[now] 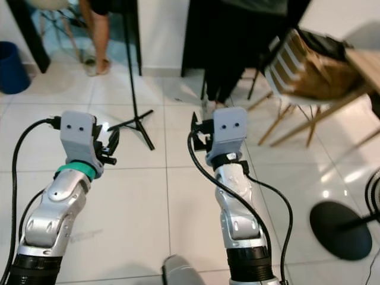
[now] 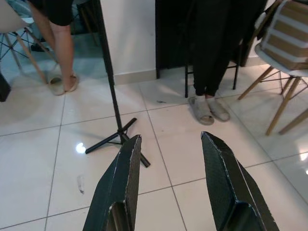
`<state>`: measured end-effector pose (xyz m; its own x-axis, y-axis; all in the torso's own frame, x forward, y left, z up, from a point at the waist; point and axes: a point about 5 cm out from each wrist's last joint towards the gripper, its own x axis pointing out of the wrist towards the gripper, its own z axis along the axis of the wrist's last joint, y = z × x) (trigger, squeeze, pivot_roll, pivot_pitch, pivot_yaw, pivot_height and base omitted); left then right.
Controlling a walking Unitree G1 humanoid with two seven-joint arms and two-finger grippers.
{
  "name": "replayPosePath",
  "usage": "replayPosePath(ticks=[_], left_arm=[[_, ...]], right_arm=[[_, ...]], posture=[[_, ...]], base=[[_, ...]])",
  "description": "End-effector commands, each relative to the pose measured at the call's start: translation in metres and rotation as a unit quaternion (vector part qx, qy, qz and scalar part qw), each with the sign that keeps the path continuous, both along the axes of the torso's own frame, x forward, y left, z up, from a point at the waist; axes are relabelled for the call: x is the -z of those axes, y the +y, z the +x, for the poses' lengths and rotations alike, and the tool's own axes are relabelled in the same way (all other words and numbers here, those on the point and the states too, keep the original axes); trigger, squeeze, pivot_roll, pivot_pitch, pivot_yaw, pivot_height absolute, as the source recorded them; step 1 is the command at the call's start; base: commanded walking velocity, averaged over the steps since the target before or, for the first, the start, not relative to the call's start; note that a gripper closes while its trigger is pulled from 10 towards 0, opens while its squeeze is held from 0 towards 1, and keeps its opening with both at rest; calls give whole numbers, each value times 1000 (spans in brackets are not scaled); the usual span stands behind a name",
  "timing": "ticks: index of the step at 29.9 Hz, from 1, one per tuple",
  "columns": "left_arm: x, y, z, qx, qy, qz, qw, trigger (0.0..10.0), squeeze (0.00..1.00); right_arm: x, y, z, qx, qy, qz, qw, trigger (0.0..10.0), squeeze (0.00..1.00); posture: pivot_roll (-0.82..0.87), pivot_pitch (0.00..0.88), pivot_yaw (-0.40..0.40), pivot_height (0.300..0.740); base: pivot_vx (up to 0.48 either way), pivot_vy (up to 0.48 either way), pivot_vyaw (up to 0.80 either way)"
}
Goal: Setting the table
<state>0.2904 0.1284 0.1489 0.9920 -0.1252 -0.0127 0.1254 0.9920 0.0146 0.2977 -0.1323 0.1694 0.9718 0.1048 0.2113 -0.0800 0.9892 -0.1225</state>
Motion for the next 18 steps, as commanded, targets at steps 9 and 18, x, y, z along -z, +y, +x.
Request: replayPosePath(ticks=[9,18], left_arm=[[7,-1,-1,0,11,3,1000,10000,0],[7,-1,-1,-1,12,2,1000,10000,0]], right_arm=[[2,-4,0,4,4,0,1000,10000,0],[2,-4,-1,4,6,0,1000,10000,0]], posture=[[-171,0,38,740],[-171,0,38,740]], base=[[0,0,-800],[0,0,-800]])
